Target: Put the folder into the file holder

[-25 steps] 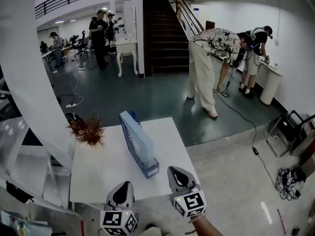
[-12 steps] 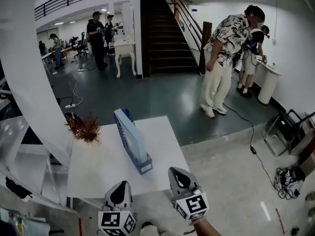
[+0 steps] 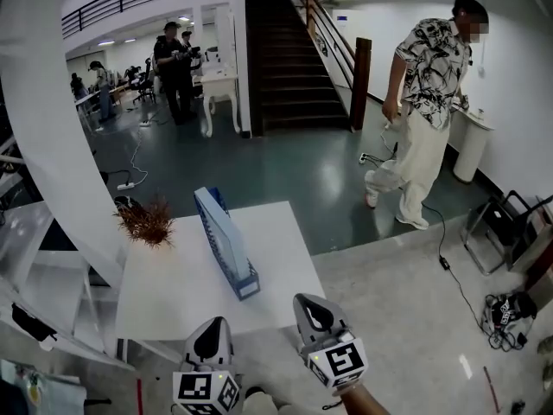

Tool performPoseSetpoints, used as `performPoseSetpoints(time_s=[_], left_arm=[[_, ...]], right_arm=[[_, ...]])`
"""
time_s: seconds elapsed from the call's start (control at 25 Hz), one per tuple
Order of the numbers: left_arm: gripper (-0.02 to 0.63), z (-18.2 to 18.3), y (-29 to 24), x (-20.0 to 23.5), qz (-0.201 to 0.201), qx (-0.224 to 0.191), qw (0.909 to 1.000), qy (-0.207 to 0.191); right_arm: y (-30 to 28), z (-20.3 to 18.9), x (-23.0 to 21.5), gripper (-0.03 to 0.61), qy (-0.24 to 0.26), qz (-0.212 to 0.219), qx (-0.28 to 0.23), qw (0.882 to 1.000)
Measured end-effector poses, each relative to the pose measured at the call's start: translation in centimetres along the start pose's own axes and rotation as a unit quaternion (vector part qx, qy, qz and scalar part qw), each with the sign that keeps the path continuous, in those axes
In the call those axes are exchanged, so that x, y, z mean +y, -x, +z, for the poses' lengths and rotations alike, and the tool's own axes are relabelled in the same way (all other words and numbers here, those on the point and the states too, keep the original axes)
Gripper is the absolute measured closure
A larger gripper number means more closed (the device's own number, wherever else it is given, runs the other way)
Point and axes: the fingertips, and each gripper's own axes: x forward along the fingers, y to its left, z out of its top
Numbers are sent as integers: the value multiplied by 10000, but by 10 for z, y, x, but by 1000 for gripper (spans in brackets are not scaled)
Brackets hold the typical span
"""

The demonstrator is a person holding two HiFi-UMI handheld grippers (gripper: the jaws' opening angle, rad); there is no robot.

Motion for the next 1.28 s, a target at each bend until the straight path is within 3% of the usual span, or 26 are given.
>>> performPoseSetpoints(time_s=[0.64, 1.28], left_arm=[[606, 3, 30, -31, 207, -76, 9997, -104], [606, 4, 25, -35, 140, 6, 9997, -222]], right_arm=[[33, 13, 6, 577, 112, 336, -137, 9993], [33, 11, 5, 577, 13, 292, -129, 9995]])
